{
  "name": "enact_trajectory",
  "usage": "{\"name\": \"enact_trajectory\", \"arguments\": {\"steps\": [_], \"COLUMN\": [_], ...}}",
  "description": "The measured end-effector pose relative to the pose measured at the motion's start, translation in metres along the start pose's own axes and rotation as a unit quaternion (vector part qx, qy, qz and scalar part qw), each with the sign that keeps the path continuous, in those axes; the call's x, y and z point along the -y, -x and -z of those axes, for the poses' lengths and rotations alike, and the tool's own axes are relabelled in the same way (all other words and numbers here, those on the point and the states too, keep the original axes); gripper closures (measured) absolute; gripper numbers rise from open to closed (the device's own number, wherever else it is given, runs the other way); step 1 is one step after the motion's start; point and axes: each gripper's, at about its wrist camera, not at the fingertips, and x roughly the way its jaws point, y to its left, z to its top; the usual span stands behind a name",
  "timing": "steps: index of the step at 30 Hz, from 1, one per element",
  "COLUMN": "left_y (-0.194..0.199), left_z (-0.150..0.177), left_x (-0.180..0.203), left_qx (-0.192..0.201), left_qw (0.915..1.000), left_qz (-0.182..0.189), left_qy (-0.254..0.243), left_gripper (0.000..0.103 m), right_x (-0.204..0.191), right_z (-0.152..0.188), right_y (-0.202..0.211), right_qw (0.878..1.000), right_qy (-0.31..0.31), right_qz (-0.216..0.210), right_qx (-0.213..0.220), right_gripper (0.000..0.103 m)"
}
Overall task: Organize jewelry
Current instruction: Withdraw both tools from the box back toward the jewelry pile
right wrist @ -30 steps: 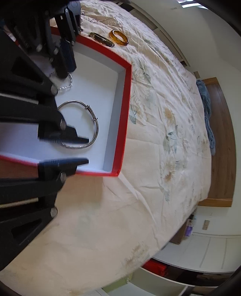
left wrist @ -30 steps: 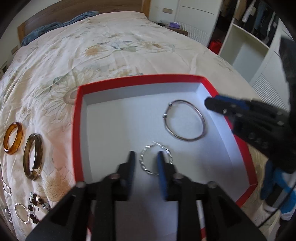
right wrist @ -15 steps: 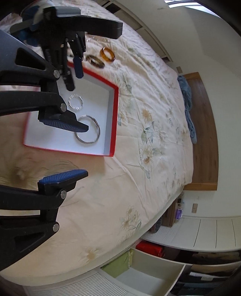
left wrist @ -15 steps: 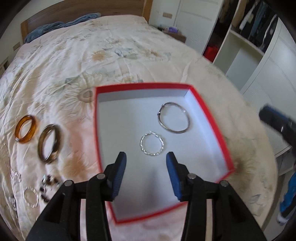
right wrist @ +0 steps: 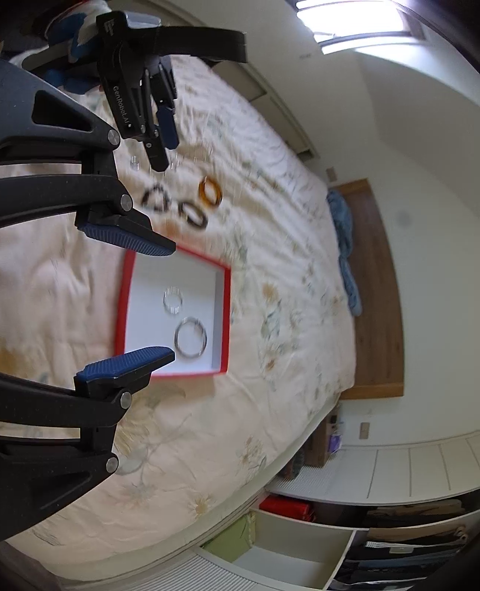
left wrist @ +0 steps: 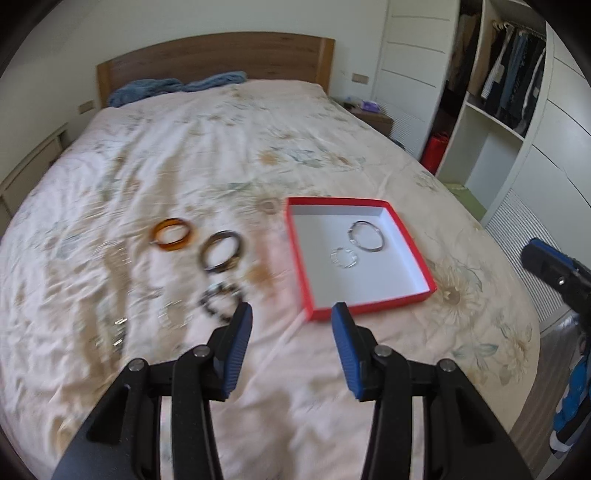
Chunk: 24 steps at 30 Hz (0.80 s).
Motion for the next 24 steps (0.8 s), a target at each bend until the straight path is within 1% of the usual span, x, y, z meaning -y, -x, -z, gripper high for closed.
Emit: {"name": "enact_trajectory", "arguments": {"steps": [2, 6, 9, 11, 13, 15, 17, 19, 21, 24], "left_y": [0.024, 0.064, 0.104, 0.128, 0.154, 0.171, 0.192, 0.208, 0.221, 0.234], "left_z": [0.01, 0.022, 0.027, 0.03, 0.033, 0.036, 0.041, 0.046, 0.052, 0.058], "left_x": [-0.015, -0.046, -0.072, -0.086, -0.1, -0.11, -0.121, -0.127, -0.133, -0.135], "left_qx": [0.005, 0.018, 0.045, 0.062, 0.081, 0.095, 0.112, 0.127, 0.141, 0.152], "left_qw": [0.9999, 0.9991, 0.9968, 0.9948, 0.9919, 0.9893, 0.9858, 0.9827, 0.9809, 0.9788], "left_qz": [-0.007, -0.036, -0.061, -0.072, -0.086, -0.098, -0.109, -0.117, -0.11, -0.112], "left_qy": [0.005, 0.017, 0.027, 0.036, 0.046, 0.053, 0.061, 0.068, 0.077, 0.079], "left_gripper": [0.06, 0.06, 0.06, 0.06, 0.06, 0.06, 0.06, 0.06, 0.06, 0.06], "right_x": [-0.015, -0.044, -0.065, -0.078, -0.089, -0.104, -0.109, -0.118, -0.126, -0.137], "right_z": [0.003, 0.006, 0.005, 0.004, 0.004, 0.004, 0.004, 0.006, 0.008, 0.01], "right_y": [0.018, 0.051, 0.078, 0.096, 0.112, 0.135, 0.141, 0.154, 0.163, 0.172], "right_qw": [1.0, 0.999, 0.998, 0.996, 0.995, 0.992, 0.991, 0.989, 0.987, 0.985], "right_qy": [0.006, 0.025, 0.038, 0.047, 0.054, 0.063, 0.067, 0.076, 0.086, 0.094], "right_qz": [-0.008, -0.017, -0.023, -0.025, -0.029, -0.037, -0.04, -0.045, -0.051, -0.061], "right_qx": [0.01, 0.029, 0.05, 0.067, 0.082, 0.1, 0.106, 0.116, 0.123, 0.131], "right_gripper": [0.051, 0.051, 0.047, 0.041, 0.04, 0.04, 0.04, 0.04, 0.04, 0.04]}}
